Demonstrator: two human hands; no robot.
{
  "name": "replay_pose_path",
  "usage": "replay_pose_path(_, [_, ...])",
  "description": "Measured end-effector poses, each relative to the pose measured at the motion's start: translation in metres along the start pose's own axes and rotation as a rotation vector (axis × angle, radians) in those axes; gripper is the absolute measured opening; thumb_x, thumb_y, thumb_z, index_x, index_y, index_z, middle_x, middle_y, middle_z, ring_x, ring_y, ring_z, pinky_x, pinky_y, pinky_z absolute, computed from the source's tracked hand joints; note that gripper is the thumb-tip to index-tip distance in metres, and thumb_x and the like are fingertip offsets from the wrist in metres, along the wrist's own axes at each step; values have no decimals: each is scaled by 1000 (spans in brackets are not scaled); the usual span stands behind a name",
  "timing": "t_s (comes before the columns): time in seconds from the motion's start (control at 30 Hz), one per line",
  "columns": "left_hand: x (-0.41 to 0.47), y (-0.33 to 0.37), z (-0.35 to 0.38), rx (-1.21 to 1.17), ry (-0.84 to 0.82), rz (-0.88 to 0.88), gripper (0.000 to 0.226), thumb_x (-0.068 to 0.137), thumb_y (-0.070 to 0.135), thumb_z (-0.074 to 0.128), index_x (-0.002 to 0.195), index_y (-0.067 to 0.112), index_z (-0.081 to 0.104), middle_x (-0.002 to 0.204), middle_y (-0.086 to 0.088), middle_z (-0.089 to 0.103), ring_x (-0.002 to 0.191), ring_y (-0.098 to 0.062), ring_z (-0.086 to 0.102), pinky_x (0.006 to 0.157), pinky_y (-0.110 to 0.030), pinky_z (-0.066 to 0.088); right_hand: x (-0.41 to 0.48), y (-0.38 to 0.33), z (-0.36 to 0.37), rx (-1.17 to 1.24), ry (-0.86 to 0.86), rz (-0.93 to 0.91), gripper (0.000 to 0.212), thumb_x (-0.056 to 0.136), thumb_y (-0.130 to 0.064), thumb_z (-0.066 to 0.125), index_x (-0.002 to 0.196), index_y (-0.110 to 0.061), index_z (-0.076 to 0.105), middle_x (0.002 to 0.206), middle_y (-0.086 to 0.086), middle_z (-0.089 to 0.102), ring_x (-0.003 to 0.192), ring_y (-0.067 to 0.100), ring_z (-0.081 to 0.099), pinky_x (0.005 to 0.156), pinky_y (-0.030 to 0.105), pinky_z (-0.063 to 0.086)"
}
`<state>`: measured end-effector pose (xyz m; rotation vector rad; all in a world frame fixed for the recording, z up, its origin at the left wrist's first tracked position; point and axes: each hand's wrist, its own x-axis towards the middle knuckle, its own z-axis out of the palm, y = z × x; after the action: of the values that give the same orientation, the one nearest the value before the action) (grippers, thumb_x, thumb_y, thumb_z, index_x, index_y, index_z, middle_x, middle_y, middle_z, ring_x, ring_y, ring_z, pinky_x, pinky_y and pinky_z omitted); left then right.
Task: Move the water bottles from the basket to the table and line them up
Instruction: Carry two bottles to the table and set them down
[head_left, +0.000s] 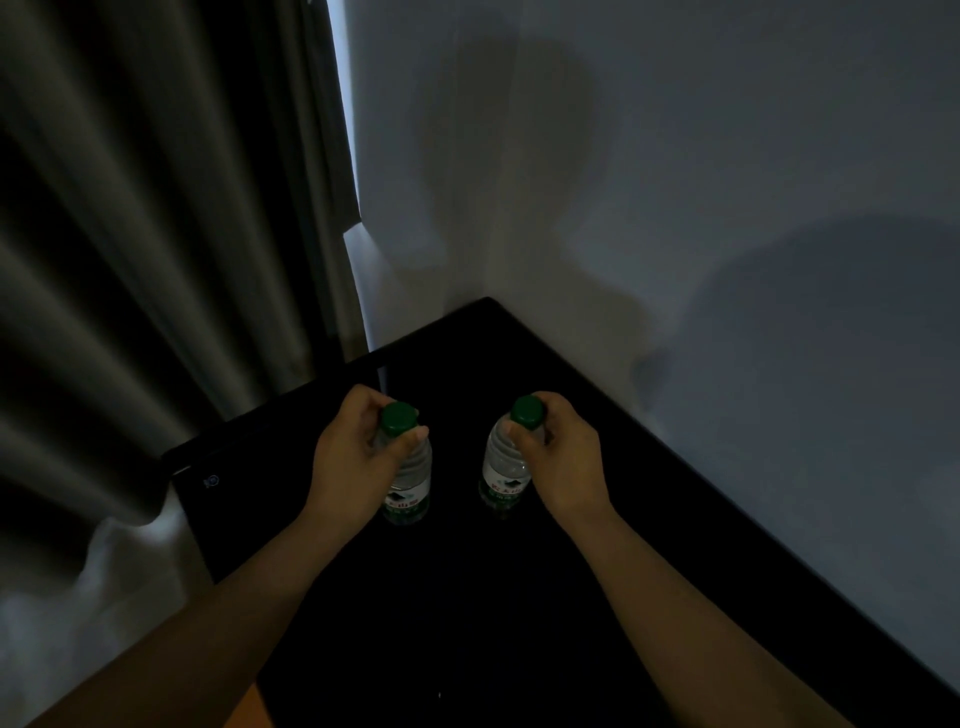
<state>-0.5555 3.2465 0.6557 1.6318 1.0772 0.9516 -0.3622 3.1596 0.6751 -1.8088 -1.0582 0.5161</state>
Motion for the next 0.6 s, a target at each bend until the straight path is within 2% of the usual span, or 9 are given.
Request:
replay_pose_path(0.07, [0,0,0,6,-1,-8,27,77,24,76,83,29,51,90,6,70,84,-10,68,79,-42,56,0,-3,1,-36,-8,9,20,87,-17,67,103,-20,56,84,-13,59,80,5,57,68,6,39])
replay_pose_path(0.13, [0,1,-1,10,-4,-25,27,76,26,77,84,30,50,91,5,70,85,-12,68,81,-46,56,0,-7,-2,-59,-44,48,33,88,-15,66,119,-13,54,101,-3,61,93,9,56,76,11,40])
replay_pose_path(0.23, [-1,3,-2,41,3,-39,29,76,27,76,83,32,49,91,3,69,86,-15,68,80,-48,56,-4,-10,-10,-49,-98,116,56,89,-12,65,139,-8,41,124,3,57,116,15,53,90,13,37])
replay_pose_path(0.3, [-2,7,-2,80,11,-48,30,77,24,76,82,33,47,91,2,68,85,-15,67,78,-45,56,-11,-8,-20,-161,-134,129,67,89,-17,66,145,-6,32,141,7,47,129,20,45,97,14,31])
replay_pose_path(0.37, [-2,12,-2,143,-4,-56,30,79,22,74,83,31,46,93,0,67,84,-15,65,74,-37,54,-21,-5,-32,-333,-196,93,64,87,-24,68,141,-7,38,140,11,47,124,23,48,94,18,35])
replay_pose_path(0.47, [1,24,-2,280,-34,-30,23,81,16,71,93,19,51,94,-5,66,82,-14,61,65,-23,43,-40,-6,-49,-483,-259,-3,42,86,-26,68,123,-10,54,121,11,57,104,22,57,86,28,47])
replay_pose_path(0.6, [1,54,-3,507,-161,31,27,84,9,64,110,4,55,104,-18,63,92,-26,58,73,-26,39,-65,-19,-65,-639,-345,-73,32,87,-27,65,113,-9,59,110,10,62,96,21,60,83,33,51])
